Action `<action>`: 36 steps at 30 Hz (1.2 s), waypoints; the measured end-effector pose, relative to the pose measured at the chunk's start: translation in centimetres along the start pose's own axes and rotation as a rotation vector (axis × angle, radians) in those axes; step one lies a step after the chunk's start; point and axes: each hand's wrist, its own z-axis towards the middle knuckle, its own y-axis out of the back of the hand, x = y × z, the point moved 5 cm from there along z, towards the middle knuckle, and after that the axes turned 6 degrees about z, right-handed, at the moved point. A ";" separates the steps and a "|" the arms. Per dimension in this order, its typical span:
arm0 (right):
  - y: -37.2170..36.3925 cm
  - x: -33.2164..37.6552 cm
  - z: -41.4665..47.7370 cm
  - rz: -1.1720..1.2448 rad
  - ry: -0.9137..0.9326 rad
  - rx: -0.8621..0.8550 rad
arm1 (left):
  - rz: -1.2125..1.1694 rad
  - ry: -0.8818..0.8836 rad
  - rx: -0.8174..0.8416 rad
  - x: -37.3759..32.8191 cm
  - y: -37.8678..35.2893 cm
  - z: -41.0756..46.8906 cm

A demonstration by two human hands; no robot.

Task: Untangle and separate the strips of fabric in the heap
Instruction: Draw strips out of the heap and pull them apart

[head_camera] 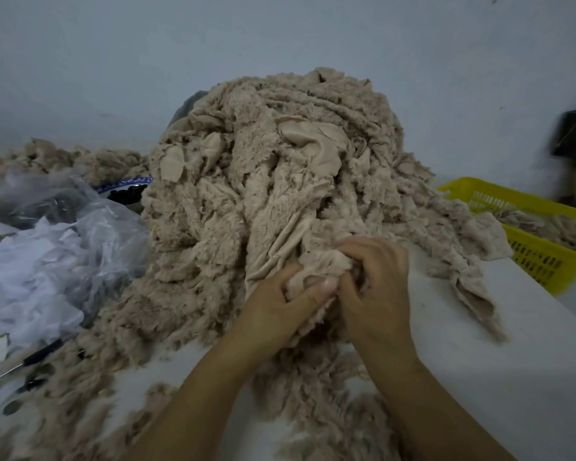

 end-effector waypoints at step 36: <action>-2.9 -4.5 -1.6 0.444 -0.613 0.341 | -1.355 0.139 -0.125 0.0 5.4 -0.3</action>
